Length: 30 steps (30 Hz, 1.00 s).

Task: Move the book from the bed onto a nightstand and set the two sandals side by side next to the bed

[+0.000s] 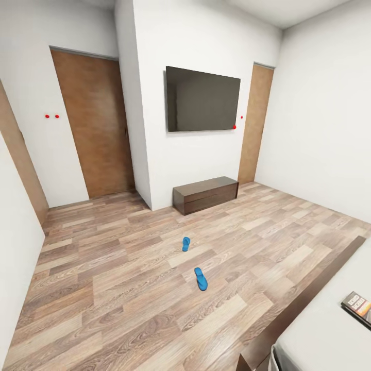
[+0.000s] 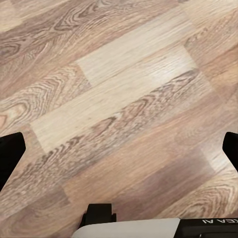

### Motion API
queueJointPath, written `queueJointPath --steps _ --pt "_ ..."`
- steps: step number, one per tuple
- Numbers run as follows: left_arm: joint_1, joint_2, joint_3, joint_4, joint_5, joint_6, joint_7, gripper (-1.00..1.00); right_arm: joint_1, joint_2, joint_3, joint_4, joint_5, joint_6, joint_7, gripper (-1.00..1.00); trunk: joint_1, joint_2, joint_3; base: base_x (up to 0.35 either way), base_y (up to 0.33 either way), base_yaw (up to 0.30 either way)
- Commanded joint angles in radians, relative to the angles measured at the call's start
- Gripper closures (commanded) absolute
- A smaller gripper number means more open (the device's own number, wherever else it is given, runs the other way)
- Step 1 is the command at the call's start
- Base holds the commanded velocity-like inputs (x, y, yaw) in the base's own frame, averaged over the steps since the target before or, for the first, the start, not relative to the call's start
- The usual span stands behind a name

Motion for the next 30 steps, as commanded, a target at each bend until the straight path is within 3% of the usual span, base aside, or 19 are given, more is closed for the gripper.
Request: queueJointPath --steps 1,14,30 --pt "0.000 0.000 0.000 0.000 0.000 -0.003 0.000 -1.00 0.000 0.000 -0.001 0.000 0.000 -0.003 0.000 -1.00 0.000 0.000 -0.001 0.000 0.000 0.020" --pt "0.000 0.000 0.000 0.000 -0.001 -0.003 0.000 -1.00 0.000 0.000 -0.001 0.000 0.006 -0.002 0.000 -1.00 0.000 0.000 -0.001 0.000 0.000 0.004" --pt "-0.003 0.003 0.004 -0.066 0.002 -0.019 0.004 -1.00 0.000 -0.001 -0.008 -0.020 0.006 -0.017 0.008 -1.00 0.000 0.000 -0.001 0.000 0.000 0.000"
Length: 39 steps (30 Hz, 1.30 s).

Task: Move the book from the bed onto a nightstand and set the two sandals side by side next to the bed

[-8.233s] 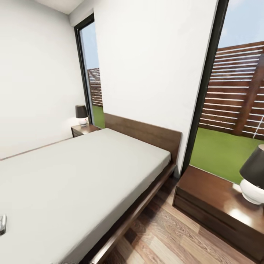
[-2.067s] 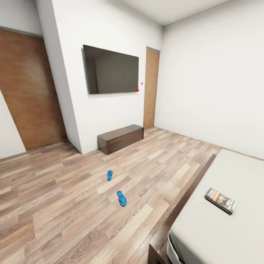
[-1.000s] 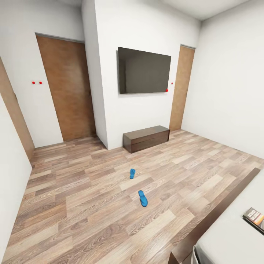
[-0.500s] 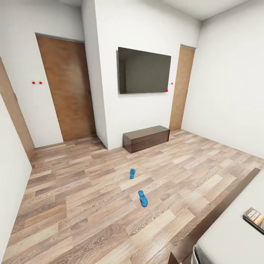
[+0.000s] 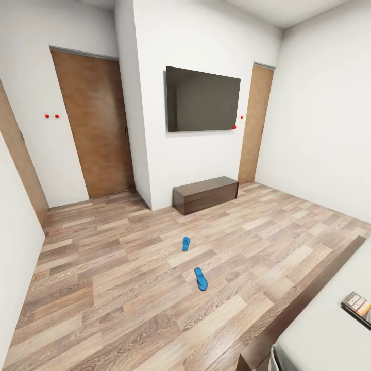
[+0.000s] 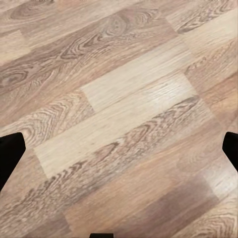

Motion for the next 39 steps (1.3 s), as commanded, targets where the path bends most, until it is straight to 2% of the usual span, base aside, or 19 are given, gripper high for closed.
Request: queueJointPath --steps 1,13,39 --pt "0.000 0.000 0.000 0.000 0.000 -0.003 0.001 -1.00 0.000 0.000 -0.002 0.000 0.000 -0.003 0.001 -1.00 0.000 0.000 -0.001 0.000 0.000 0.000" --pt "0.000 0.000 0.000 -0.002 0.000 -0.004 0.001 -1.00 0.000 0.002 -0.002 0.001 0.001 -0.002 0.001 -1.00 0.000 0.000 -0.001 0.000 0.000 0.052" --pt "0.000 0.000 0.000 -0.002 0.000 -0.004 0.001 -1.00 0.000 0.003 -0.001 0.001 0.001 -0.002 0.001 -1.00 0.000 0.000 -0.001 0.000 0.000 0.284"
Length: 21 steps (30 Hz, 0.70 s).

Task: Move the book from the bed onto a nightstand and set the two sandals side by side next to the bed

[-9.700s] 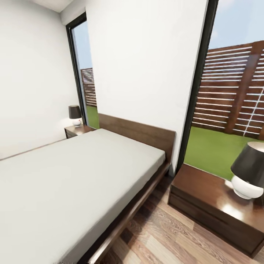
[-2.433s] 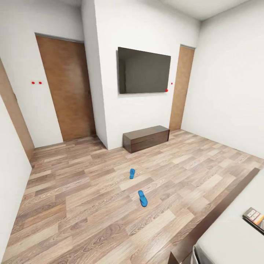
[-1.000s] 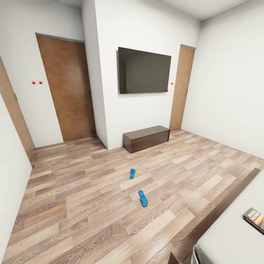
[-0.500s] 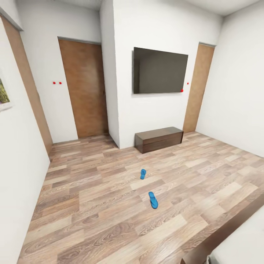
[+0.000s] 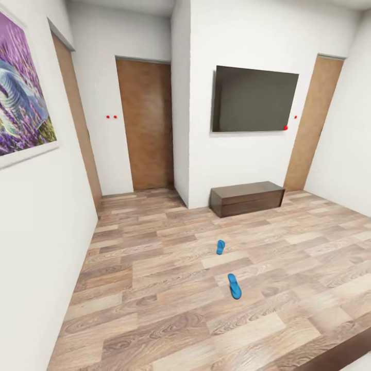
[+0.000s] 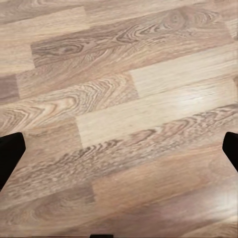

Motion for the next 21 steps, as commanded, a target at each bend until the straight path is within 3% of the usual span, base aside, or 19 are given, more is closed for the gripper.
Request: queueJointPath --steps 1,16,21 --pt "-0.001 0.000 0.000 0.000 0.000 -0.003 0.001 -1.00 0.000 0.000 -0.002 0.000 0.000 -0.003 0.001 -1.00 0.000 0.000 -0.001 0.000 0.000 0.294" --pt "-0.001 0.000 0.000 0.000 0.000 -0.003 0.001 -1.00 0.000 0.001 -0.001 0.001 0.000 -0.003 0.000 -1.00 0.000 0.000 -0.001 0.000 0.000 0.294" --pt "-0.001 0.000 0.000 0.000 -0.001 -0.004 0.001 -1.00 0.000 0.001 -0.001 0.002 0.000 -0.003 -0.004 -1.00 0.000 0.000 -0.001 0.172 0.000 0.146"
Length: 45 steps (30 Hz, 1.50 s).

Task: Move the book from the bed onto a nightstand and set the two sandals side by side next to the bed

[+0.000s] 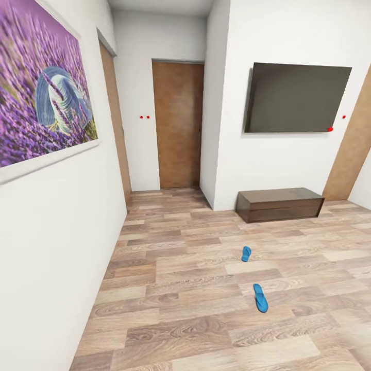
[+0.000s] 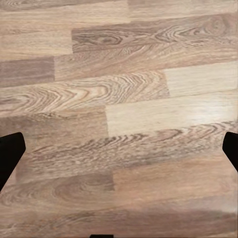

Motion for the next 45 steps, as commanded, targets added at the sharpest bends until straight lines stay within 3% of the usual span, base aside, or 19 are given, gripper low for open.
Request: queueJointPath --steps 1,45 --pt "-0.001 0.000 0.000 0.001 0.000 -0.003 0.001 -1.00 0.000 0.000 -0.001 0.000 0.000 -0.002 0.000 -1.00 0.000 0.000 -0.001 0.274 0.000 0.048" --pt "-0.001 0.000 0.000 0.001 0.000 -0.003 0.001 -1.00 0.000 0.000 -0.001 0.001 0.002 -0.002 0.000 -1.00 0.000 0.000 -0.001 0.297 0.000 0.002"
